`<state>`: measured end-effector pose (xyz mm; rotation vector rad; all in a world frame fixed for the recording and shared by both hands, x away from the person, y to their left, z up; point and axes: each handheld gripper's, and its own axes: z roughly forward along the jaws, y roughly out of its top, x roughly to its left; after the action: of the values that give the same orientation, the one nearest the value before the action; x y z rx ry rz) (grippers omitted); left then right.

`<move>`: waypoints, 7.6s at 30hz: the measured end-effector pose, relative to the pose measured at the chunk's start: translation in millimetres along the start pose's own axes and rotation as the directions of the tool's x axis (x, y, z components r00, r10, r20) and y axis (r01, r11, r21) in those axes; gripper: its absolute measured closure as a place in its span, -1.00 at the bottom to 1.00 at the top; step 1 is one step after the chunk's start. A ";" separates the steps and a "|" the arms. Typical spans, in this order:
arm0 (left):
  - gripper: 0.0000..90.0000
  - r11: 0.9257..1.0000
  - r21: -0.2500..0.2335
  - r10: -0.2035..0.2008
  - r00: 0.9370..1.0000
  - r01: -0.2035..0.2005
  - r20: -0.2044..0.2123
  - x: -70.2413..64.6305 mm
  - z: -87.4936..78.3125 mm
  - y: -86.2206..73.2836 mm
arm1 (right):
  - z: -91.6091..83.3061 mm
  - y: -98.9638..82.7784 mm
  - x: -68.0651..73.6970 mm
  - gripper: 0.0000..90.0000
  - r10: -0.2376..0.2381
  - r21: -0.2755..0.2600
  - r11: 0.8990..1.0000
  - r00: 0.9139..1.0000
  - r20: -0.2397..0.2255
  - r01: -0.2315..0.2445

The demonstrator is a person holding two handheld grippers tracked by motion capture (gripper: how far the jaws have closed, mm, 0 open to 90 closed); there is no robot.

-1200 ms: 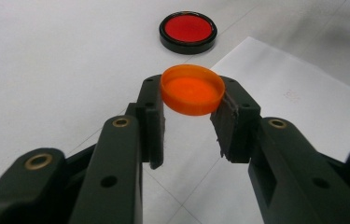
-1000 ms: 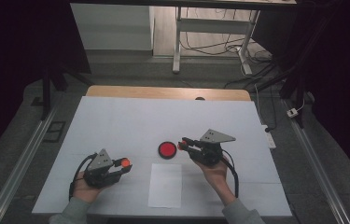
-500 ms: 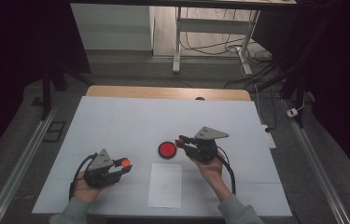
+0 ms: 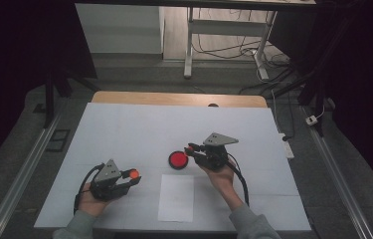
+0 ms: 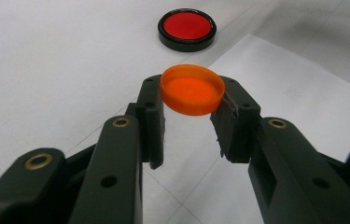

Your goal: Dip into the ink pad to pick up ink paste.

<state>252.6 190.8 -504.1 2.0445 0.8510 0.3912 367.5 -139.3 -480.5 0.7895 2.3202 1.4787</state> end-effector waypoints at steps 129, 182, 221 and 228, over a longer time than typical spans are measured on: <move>0.43 1.000 0.009 -0.011 1.000 0.011 0.014 2.7 0.5 -0.8 | 47.7 -16.6 7.8 0.62 -0.079 0.096 0.992 0.997 0.004 0.079; 0.43 1.000 0.007 -0.012 1.000 0.012 0.012 2.9 -0.4 -1.1 | 53.2 -29.0 8.7 0.62 -0.080 0.111 0.991 0.996 0.027 0.076; 0.43 1.000 0.004 -0.016 1.000 0.016 0.007 5.0 -1.8 -2.1 | 21.8 -5.9 9.3 0.62 -0.034 0.003 0.999 0.999 -0.013 0.034; 0.43 1.000 0.004 -0.015 1.000 0.015 0.004 5.3 -2.0 -2.1 | 10.6 -2.9 9.2 0.62 -0.023 -0.016 1.000 1.000 -0.019 0.023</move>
<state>254.4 196.5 -504.9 2.0406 0.8651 0.3766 364.5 -127.0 -487.3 0.7448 2.3205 1.4999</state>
